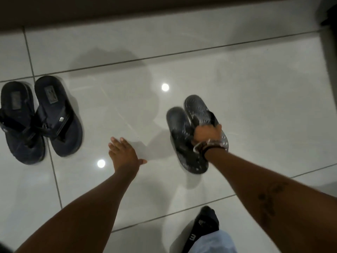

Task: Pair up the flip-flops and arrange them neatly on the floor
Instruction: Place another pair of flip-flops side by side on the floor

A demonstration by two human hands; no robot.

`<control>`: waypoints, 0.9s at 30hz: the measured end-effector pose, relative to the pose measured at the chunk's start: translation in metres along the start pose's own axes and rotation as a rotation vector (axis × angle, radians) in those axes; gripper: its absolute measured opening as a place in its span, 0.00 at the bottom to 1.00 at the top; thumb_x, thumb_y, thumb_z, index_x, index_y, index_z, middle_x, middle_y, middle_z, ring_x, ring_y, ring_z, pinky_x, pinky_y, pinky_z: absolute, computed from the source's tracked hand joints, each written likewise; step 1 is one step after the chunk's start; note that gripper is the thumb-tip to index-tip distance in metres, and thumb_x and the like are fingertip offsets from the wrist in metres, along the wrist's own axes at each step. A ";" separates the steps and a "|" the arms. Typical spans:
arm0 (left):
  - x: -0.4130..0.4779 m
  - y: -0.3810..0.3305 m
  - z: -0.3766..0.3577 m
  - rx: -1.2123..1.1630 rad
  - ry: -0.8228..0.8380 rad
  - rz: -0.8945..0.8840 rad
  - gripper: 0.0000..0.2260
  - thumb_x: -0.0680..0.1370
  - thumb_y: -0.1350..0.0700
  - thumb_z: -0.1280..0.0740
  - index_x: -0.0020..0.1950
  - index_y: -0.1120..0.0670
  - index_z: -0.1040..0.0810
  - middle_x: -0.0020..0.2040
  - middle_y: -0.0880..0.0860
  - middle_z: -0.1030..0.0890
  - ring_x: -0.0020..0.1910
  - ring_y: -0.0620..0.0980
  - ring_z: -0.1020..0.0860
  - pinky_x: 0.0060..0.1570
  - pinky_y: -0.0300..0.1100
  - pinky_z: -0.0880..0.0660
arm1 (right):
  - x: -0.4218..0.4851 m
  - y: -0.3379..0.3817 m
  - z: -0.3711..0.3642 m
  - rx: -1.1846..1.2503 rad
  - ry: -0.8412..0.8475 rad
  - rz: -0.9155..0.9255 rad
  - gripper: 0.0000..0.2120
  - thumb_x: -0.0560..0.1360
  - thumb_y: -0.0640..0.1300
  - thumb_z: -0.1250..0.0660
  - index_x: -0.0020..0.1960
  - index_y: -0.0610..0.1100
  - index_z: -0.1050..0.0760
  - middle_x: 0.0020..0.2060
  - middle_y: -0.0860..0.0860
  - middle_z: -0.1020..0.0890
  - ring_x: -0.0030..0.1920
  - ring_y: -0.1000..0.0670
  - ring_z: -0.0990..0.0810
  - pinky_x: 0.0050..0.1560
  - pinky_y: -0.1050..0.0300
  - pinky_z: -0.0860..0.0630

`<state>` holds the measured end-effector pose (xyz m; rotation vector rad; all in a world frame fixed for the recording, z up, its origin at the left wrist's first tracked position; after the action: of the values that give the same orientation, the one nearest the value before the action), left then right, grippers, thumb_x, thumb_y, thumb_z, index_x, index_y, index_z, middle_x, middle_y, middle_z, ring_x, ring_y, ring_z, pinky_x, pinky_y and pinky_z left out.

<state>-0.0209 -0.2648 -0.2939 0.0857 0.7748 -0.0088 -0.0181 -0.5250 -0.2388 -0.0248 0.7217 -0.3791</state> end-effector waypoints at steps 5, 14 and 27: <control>0.008 -0.002 -0.001 0.062 0.004 0.009 0.58 0.66 0.30 0.30 0.76 0.69 0.52 0.74 0.76 0.49 0.74 0.73 0.44 0.71 0.59 0.39 | 0.072 -0.007 0.073 0.159 -0.085 -0.050 0.09 0.77 0.47 0.38 0.39 0.46 0.25 0.37 0.46 0.21 0.48 0.43 0.22 0.70 0.40 0.42; 0.006 0.000 -0.005 0.154 -0.022 -0.021 0.56 0.67 0.30 0.34 0.75 0.71 0.50 0.73 0.77 0.46 0.73 0.74 0.42 0.71 0.60 0.38 | 0.139 0.011 0.085 0.129 -0.055 -0.133 0.14 0.78 0.52 0.42 0.50 0.45 0.22 0.41 0.44 0.19 0.56 0.42 0.22 0.68 0.44 0.39; -0.001 0.001 0.003 0.106 -0.011 -0.033 0.55 0.68 0.31 0.32 0.76 0.69 0.51 0.74 0.76 0.47 0.73 0.73 0.43 0.73 0.60 0.40 | 0.111 0.011 0.093 0.117 -0.193 -0.224 0.11 0.79 0.52 0.39 0.43 0.48 0.24 0.57 0.47 0.19 0.61 0.42 0.26 0.71 0.38 0.46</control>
<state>-0.0198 -0.2638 -0.2909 0.1735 0.7649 -0.0818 0.1220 -0.5636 -0.2411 -0.0317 0.5056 -0.6242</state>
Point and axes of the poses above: each hand's wrist, its own x-axis towards the middle knuckle, its own z-axis out of the back of the hand, y = z × x, the point moved 2 cm from there along x, towards the middle knuckle
